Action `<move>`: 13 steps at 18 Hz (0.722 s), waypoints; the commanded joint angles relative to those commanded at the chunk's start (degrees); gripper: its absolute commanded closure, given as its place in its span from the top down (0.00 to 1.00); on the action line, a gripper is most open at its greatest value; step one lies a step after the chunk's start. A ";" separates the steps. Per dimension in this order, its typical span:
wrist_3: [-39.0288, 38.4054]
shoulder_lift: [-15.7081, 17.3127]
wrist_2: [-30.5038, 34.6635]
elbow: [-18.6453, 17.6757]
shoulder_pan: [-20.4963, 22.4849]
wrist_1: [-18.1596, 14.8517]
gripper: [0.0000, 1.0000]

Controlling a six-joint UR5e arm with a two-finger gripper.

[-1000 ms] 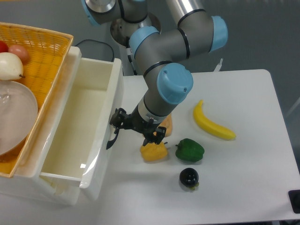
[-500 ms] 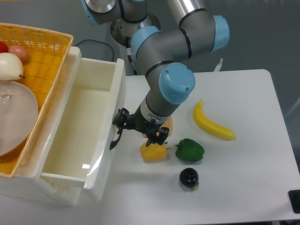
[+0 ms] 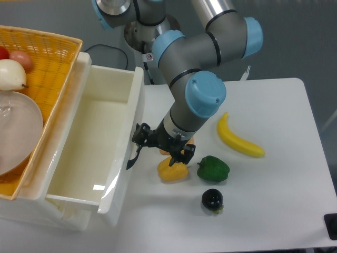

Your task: Slide the top white drawer open

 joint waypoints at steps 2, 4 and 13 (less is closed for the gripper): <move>0.88 0.09 0.00 0.09 0.44 0.00 1.00; 0.88 0.00 -0.09 0.26 0.62 -0.09 1.00; 6.93 -0.09 0.44 1.23 2.90 0.09 1.00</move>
